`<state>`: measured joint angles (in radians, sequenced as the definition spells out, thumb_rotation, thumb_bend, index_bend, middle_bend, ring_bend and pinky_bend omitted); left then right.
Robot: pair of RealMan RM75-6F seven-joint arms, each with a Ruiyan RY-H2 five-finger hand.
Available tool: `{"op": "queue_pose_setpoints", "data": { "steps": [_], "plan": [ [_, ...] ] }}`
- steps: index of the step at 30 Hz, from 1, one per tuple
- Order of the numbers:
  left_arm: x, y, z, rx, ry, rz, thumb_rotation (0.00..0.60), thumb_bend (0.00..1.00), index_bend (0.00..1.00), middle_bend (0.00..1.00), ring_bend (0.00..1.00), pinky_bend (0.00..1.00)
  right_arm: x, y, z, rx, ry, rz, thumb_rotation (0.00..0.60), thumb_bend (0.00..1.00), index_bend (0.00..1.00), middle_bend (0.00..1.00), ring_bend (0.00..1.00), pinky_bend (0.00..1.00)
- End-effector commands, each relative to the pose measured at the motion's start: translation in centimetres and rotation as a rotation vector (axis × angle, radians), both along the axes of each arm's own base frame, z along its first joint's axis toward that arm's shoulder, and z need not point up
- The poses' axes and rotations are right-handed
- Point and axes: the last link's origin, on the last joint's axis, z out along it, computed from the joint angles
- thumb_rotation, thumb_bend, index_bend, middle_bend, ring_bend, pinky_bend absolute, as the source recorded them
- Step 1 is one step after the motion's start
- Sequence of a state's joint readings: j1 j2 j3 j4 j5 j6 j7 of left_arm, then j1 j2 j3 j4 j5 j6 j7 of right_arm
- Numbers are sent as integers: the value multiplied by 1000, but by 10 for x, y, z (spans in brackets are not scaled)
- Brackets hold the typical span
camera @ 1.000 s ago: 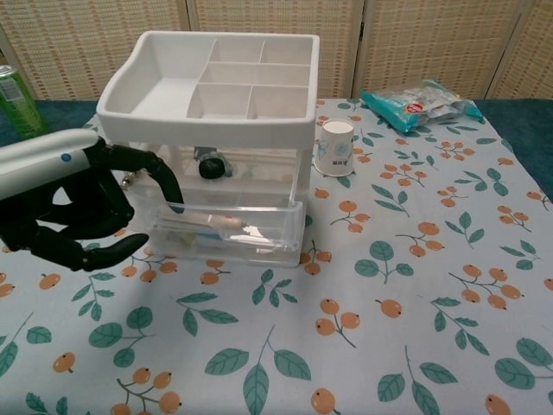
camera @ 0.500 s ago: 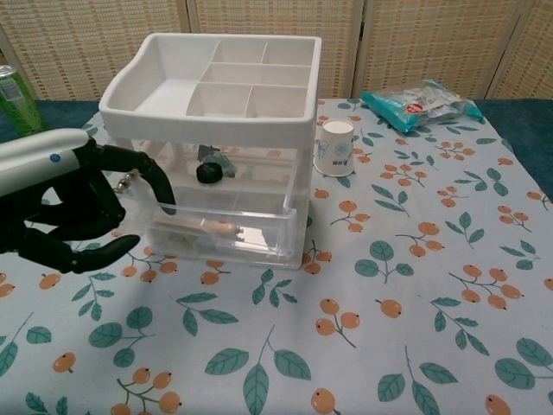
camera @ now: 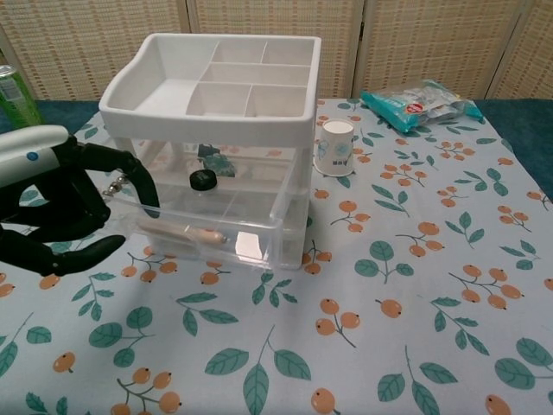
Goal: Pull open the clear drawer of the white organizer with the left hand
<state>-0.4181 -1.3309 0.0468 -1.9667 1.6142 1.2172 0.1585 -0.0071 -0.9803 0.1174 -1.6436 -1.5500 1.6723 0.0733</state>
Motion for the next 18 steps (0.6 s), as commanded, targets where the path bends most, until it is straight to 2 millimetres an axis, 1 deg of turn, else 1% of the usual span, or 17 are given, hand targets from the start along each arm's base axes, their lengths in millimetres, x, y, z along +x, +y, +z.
{"op": "queue_pose_setpoints", "data": {
  "steps": [1, 9, 18],
  "plan": [
    [1, -1, -2, -6, -3, -6, 600, 430, 409, 924, 1000, 1000, 0, 0, 0, 0, 0, -1, 600, 282, 43, 178, 109, 42],
    [4, -3, -9, -31, 8, -16, 600, 430, 408, 924, 1000, 1000, -2, 2, 1, -5, -1, -3, 600, 282, 43, 178, 109, 42],
    [7, -5, -10, -42, 3, -27, 600, 430, 400, 924, 1000, 1000, -3, 2, 1, -4, -2, -5, 600, 282, 43, 178, 109, 42]
  ]
}}
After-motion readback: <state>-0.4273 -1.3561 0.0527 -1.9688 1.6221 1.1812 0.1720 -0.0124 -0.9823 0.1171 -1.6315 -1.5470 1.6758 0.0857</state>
